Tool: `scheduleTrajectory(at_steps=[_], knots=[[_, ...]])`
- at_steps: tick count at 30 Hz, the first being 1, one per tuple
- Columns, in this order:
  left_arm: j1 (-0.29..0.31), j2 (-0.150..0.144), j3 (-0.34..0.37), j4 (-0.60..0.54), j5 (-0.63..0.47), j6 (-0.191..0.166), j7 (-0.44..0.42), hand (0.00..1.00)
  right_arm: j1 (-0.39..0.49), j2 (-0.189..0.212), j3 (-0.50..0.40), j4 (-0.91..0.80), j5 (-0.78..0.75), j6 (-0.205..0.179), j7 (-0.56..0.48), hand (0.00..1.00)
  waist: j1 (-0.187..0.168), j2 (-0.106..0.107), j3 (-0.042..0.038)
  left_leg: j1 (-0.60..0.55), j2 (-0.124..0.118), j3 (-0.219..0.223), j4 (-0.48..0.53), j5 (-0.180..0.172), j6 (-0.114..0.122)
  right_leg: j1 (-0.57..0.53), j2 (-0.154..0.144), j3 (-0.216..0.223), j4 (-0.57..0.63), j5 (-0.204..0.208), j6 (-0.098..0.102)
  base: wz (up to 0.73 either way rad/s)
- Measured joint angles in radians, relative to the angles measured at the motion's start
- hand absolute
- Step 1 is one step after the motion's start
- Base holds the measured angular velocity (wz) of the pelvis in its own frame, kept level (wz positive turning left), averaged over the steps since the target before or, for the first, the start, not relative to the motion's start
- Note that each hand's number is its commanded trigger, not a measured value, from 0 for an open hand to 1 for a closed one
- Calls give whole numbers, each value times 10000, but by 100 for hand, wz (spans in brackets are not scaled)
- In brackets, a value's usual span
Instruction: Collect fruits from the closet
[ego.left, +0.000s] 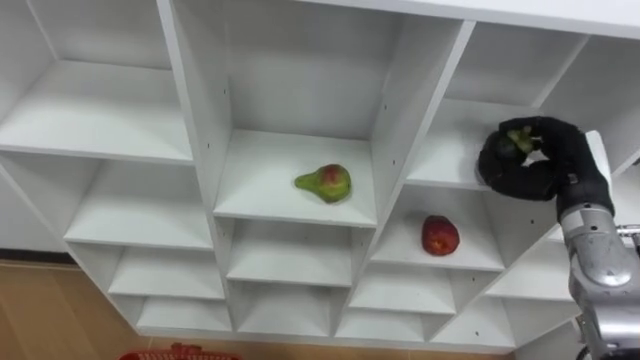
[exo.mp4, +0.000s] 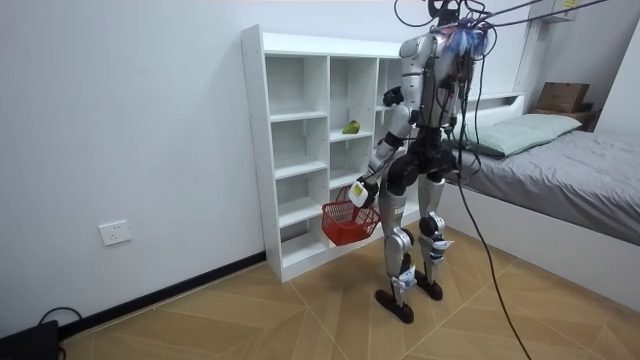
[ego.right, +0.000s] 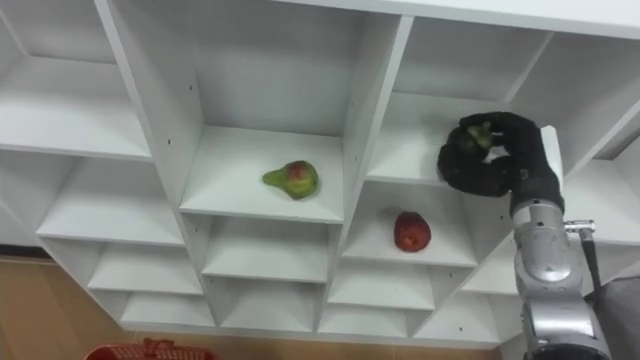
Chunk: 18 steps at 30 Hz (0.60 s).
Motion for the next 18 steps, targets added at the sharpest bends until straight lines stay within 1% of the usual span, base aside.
scheduleTrajectory(at_steps=[3,4,7,8,10,11,15,18], knots=[[-2,-1,-74,0,10,-1,-7,100,243,88,347,-695,-20,1,188,100,-88,135,-7,-33,16,86,2,0,0,-159,6,100,150,1,-2,-13],[-3,0,-177,-33,5,-8,-19,100,382,93,424,-980,-71,-7,276,100,-115,205,-10,-31,12,181,-8,1,2,-177,1,151,154,1,-2,-13],[-7,-3,-217,-139,3,-167,-126,100,652,199,587,-1629,-419,-26,407,100,-157,319,-12,-41,16,275,-17,3,6,-264,1,223,190,4,-6,-9],[-63,-3,-226,-139,3,-182,-162,100,878,278,596,-1991,-484,25,486,100,-184,342,-17,-72,16,268,-9,3,6,-303,-1,209,180,5,-6,0],[-105,-9,-260,-140,-14,-190,-172,100,1269,437,658,-2545,-529,22,668,100,-168,351,-22,-115,16,265,-8,3,5,-314,2,210,166,4,-6,0],[-125,-9,-341,-139,-93,-190,-167,100,1453,461,780,-2840,-520,13,762,100,-218,357,-28,-167,14,265,7,3,5,-338,-2,208,153,5,-6,0],[-177,-44,-391,-139,-151,-190,-234,100,1720,612,883,-3326,-537,34,1063,100,-352,373,-33,-224,9,280,11,4,7,-427,-11,226,159,5,-5,-1],[-191,-61,-374,-146,-154,-199,-341,100,2055,741,897,-3884,-958,102,1403,100,-363,425,-46,-206,16,316,11,4,7,-458,12,385,160,5,-6,-6]])
